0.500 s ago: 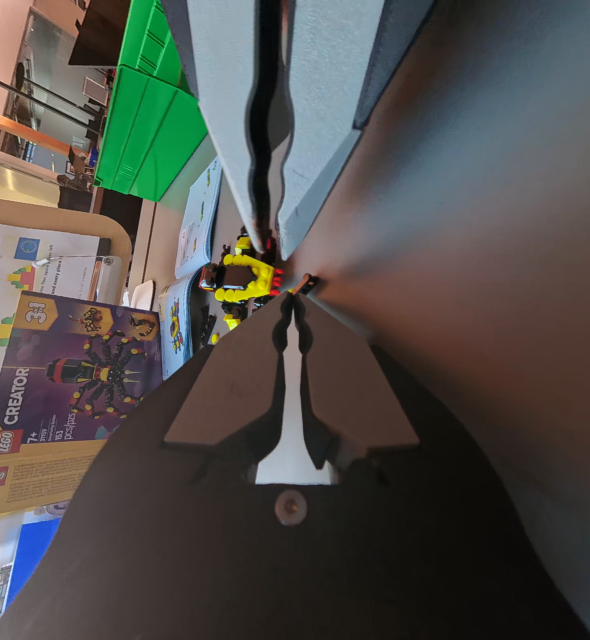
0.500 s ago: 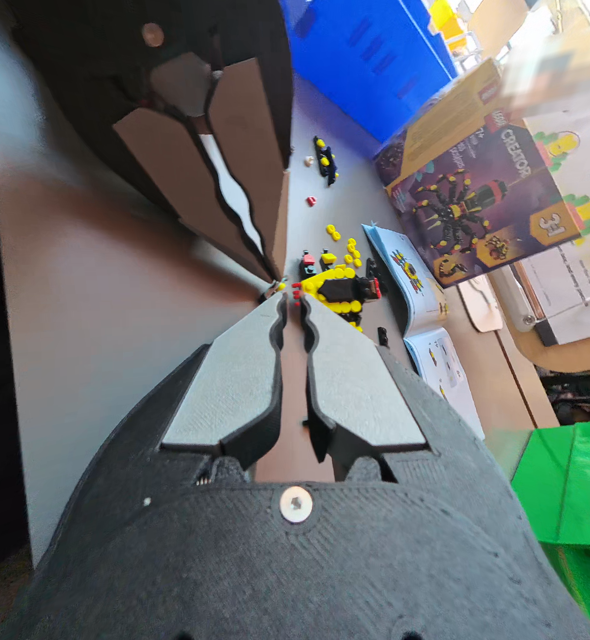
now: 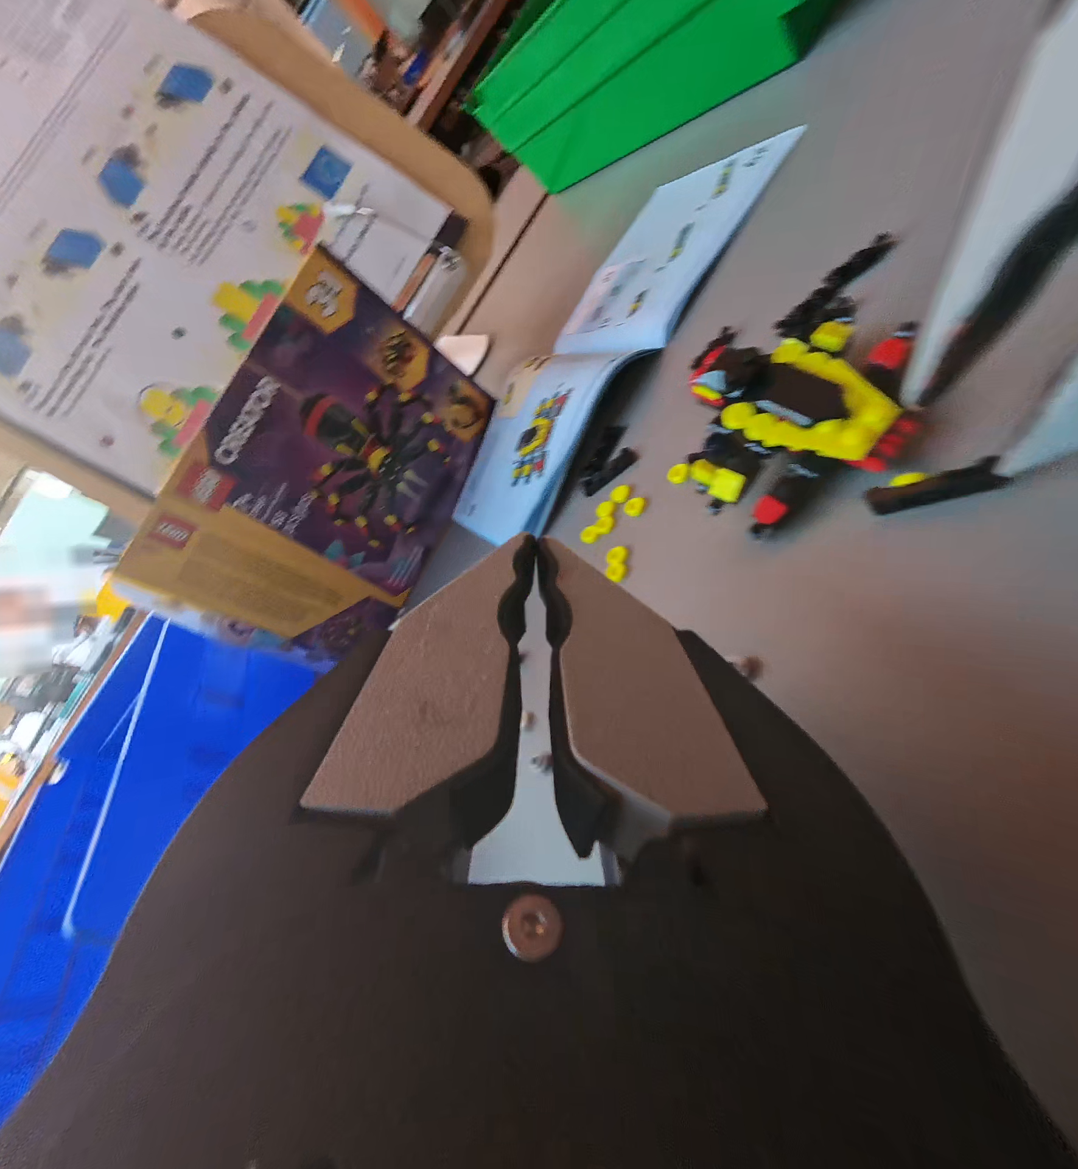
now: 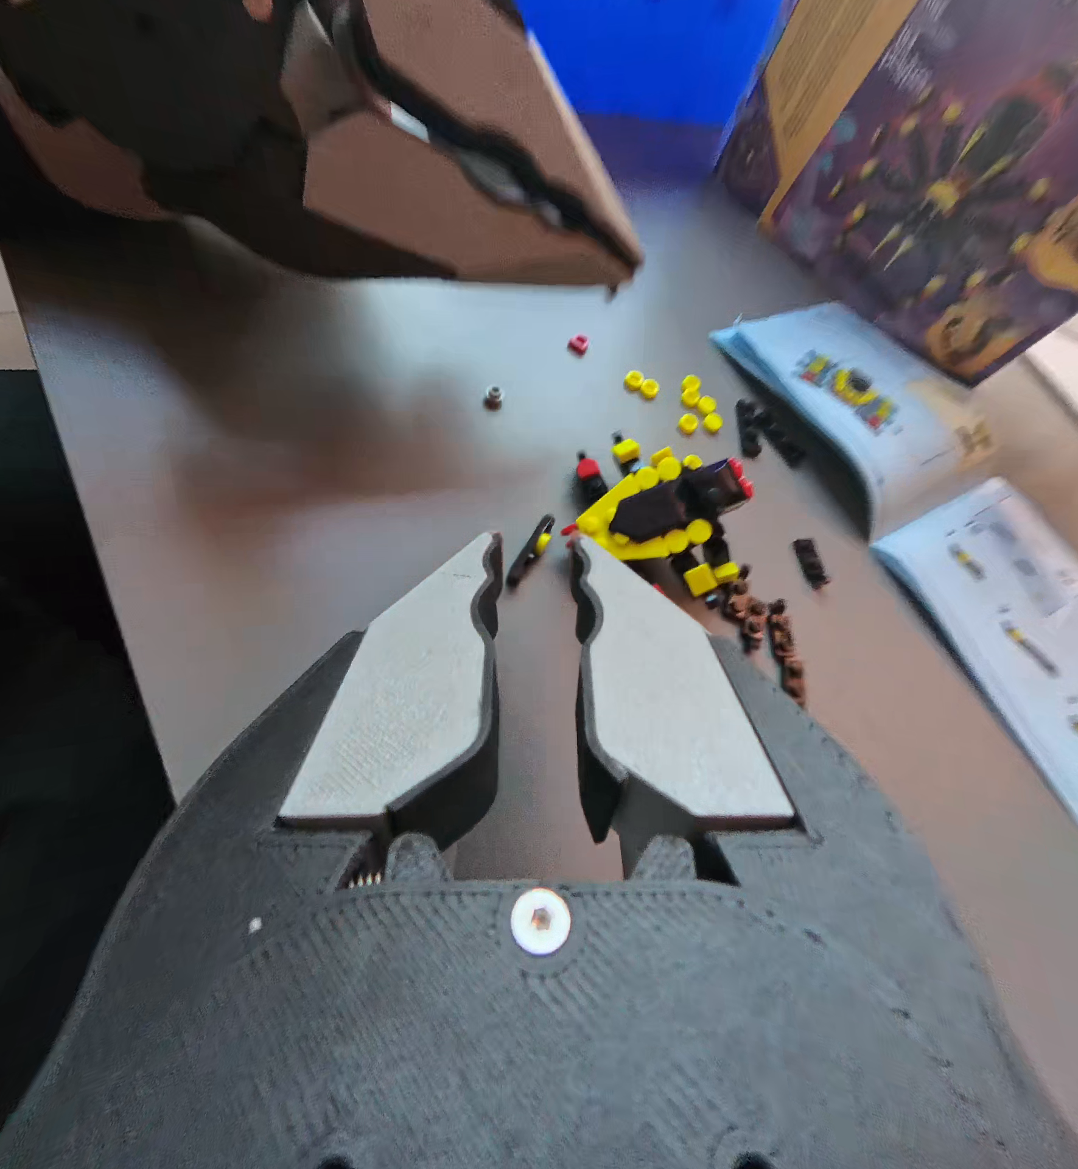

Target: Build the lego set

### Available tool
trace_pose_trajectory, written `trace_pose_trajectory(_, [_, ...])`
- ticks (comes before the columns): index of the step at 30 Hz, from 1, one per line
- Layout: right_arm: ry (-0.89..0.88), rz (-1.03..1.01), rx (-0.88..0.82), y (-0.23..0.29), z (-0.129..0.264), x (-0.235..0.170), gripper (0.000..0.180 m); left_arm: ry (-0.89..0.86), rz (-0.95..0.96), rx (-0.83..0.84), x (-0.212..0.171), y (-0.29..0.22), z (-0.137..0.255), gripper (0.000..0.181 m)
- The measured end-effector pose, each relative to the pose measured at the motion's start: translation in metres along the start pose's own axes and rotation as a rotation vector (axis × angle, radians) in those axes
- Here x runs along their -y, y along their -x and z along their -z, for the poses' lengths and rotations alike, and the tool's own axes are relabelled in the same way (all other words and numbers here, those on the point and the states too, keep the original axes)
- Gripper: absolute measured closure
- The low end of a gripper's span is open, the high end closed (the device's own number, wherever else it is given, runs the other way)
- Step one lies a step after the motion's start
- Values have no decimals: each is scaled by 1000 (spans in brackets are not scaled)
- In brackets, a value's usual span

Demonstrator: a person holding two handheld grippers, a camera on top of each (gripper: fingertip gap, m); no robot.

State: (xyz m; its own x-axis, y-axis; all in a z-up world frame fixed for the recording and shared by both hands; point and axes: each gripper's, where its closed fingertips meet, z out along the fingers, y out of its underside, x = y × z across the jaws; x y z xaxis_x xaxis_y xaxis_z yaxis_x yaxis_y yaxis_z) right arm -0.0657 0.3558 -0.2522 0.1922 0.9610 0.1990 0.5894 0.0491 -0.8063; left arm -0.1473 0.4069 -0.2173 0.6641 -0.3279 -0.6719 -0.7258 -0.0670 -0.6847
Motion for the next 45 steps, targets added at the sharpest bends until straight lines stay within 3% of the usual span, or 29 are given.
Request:
trace_pose_trajectory(1, [15,-16,-8,-2,-1,-2,160,9,17,39,-3,10,0,181])
trace_pose_trajectory(3, [13,-25,-57,-8,-1,-2,169,18,65,80,-9,24,0,181])
trace_pose_trajectory(10, [86,-46,-61,-8,-6,-11,164,105,163,63,-35,34,-11,181])
trace_pose_trajectory(19, [65,-85,-30,-2,-8,-5,163,119,114,60,-35,28,-13,181])
trace_pose_trajectory(24, [150,-90,-51,1,-17,-12,165,131,90,52,-35,25,-15,181])
trace_pose_trajectory(28, [152,-17,-110,0,-17,-11,172,131,93,52,-36,25,-15,181])
trace_pose_trajectory(33, [207,229,-250,-3,-17,-12,177,139,77,45,-36,23,-16,181])
trace_pose_trajectory(45, [267,463,-56,33,0,-14,176,141,81,38,-37,22,-16,181])
